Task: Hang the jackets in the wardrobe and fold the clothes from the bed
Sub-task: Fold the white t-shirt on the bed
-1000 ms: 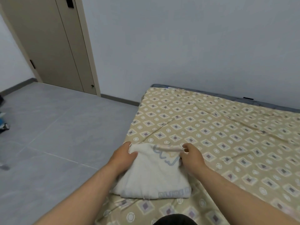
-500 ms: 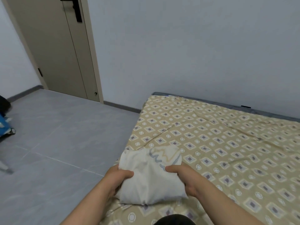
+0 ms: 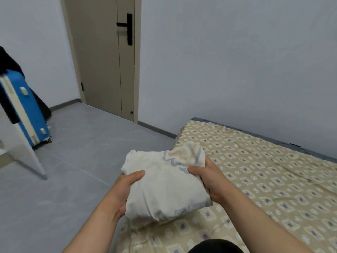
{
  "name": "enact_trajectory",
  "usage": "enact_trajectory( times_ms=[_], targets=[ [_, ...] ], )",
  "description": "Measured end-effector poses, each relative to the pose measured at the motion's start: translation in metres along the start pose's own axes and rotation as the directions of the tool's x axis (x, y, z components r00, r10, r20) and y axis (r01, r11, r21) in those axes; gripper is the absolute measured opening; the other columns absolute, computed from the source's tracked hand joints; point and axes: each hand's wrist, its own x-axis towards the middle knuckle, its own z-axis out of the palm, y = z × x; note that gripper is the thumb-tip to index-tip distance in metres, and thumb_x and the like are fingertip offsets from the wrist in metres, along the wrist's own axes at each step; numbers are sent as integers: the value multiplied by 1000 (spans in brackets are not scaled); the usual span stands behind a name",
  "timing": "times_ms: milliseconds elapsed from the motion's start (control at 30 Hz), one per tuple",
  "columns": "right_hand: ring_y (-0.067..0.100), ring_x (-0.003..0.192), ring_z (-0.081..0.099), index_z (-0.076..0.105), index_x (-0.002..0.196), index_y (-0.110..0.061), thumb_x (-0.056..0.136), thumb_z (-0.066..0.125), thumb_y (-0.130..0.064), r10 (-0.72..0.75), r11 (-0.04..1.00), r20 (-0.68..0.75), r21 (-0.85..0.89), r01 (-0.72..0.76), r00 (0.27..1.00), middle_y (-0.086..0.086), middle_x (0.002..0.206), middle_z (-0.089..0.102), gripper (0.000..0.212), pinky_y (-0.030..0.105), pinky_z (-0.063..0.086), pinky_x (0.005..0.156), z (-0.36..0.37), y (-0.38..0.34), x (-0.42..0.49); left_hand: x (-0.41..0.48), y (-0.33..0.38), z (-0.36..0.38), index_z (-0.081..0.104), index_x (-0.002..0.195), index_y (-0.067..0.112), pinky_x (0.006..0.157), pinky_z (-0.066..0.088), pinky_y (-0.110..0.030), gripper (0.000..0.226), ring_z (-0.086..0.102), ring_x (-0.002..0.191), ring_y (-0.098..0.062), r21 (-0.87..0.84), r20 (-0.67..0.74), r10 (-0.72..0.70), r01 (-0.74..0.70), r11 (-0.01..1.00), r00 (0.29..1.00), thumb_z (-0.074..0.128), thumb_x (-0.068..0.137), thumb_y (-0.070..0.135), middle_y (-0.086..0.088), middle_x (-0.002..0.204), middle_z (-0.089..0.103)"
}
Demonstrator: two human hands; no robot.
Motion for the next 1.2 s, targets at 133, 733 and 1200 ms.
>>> enact_trajectory(
  times_ms=[133, 733, 1200],
  targets=[
    [16, 82, 74, 66, 108, -22, 84, 62, 9, -85, 993, -20, -78, 83, 996, -1, 93, 78, 39, 29, 57, 70, 30, -8, 23, 11, 28, -23, 62, 124, 12, 84, 55, -44, 46, 71, 100, -34, 20, -103, 147, -145, 989, 984, 72, 80, 6, -15, 112, 73],
    [20, 83, 75, 69, 103, -18, 92, 60, -8, -114, 984, 85, 145, 101, 990, 6, 96, 77, 16, 34, 62, 73, 209, -158, 306, 187, 297, -81, 64, 94, 25, 77, 56, -34, 9, 74, 73, -11, 73, -316, 384, -381, 922, 868, 66, 93, 16, 7, 83, 77],
    [34, 101, 71, 69, 111, -11, 94, 61, -8, -221, 973, 257, 131, 192, 941, 13, 105, 75, 18, 45, 56, 88, 462, -416, 258, 26, 622, -123, 65, 97, 23, 68, 59, -34, 11, 73, 81, -16, 224, -459, 607, -577, 786, 649, 64, 92, 14, 9, 81, 76]
  ],
)
